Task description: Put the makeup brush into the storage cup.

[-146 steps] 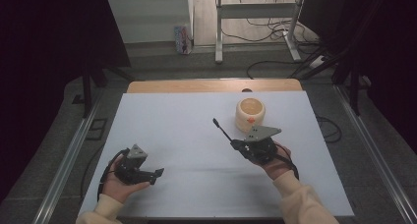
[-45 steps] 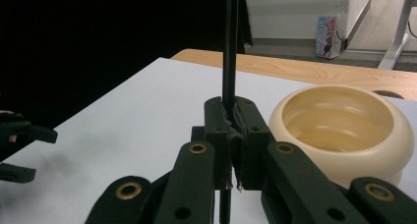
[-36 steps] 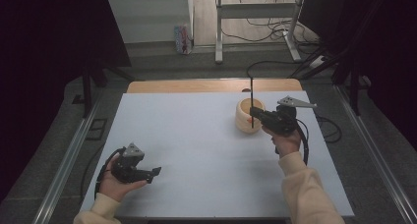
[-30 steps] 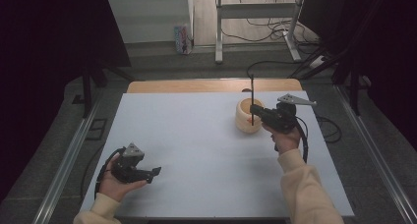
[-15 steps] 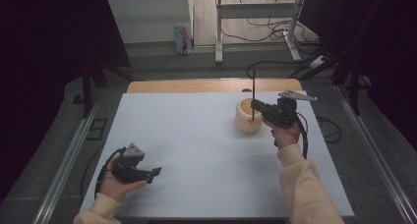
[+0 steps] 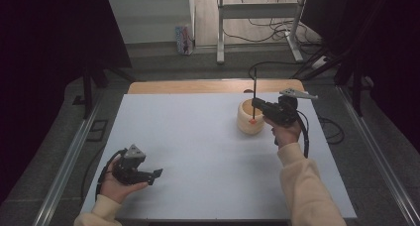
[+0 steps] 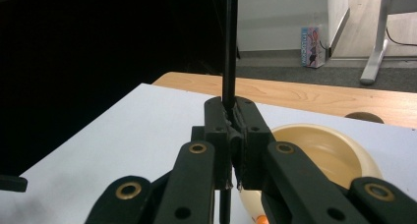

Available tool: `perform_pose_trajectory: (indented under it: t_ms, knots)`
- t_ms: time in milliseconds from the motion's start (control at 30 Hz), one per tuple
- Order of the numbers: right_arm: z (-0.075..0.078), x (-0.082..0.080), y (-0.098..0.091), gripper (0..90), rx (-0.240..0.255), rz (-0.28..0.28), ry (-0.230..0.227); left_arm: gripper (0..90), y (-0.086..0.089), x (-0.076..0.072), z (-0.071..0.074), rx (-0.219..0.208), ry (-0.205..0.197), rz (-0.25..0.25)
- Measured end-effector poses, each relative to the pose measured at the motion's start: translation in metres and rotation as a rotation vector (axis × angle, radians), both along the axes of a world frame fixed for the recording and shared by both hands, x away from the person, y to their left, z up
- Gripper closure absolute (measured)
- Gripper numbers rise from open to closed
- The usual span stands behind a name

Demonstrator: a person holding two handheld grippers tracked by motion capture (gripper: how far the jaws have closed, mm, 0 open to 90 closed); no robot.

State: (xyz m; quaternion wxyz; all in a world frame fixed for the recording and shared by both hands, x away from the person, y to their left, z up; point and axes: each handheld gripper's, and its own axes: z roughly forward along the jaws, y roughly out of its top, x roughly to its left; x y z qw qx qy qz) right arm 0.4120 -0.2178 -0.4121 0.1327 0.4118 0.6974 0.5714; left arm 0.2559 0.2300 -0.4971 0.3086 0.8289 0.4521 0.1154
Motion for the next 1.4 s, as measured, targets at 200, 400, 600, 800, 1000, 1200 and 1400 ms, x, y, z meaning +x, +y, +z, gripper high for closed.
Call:
perform_pose_trajectory:
  t_ms: [200, 400, 600, 800, 1000, 1200, 1400]
  knots:
    - [0.001, 0.003, 0.001, 86.0, 0.001, -0.005, -0.004, 17.0, 0.0, 0.0, 0.0, 0.002, 0.002, -0.002]
    - [0.0, 0.007, -0.002, 86.0, 0.016, -0.02, 0.001, 17.0, 0.0, 0.0, 0.0, 0.003, 0.003, -0.003]
    - [-0.001, 0.012, -0.005, 86.0, 0.028, -0.036, 0.01, 16.9, 0.0, 0.0, -0.001, 0.005, 0.006, -0.003]
    - [0.001, 0.017, -0.005, 86.0, 0.029, -0.043, 0.007, 16.8, 0.0, 0.0, 0.0, 0.004, 0.001, -0.005]
    - [0.003, 0.024, -0.002, 85.9, 0.03, -0.053, 0.004, 16.8, 0.0, 0.0, 0.0, 0.006, 0.001, -0.006]
    - [0.002, 0.033, 0.001, 86.0, 0.023, -0.062, 0.007, 16.8, 0.001, 0.0, 0.0, 0.005, 0.002, -0.004]
    - [-0.002, 0.041, 0.0, 86.0, 0.025, -0.074, 0.01, 16.8, 0.001, 0.0, -0.001, 0.001, 0.002, -0.004]
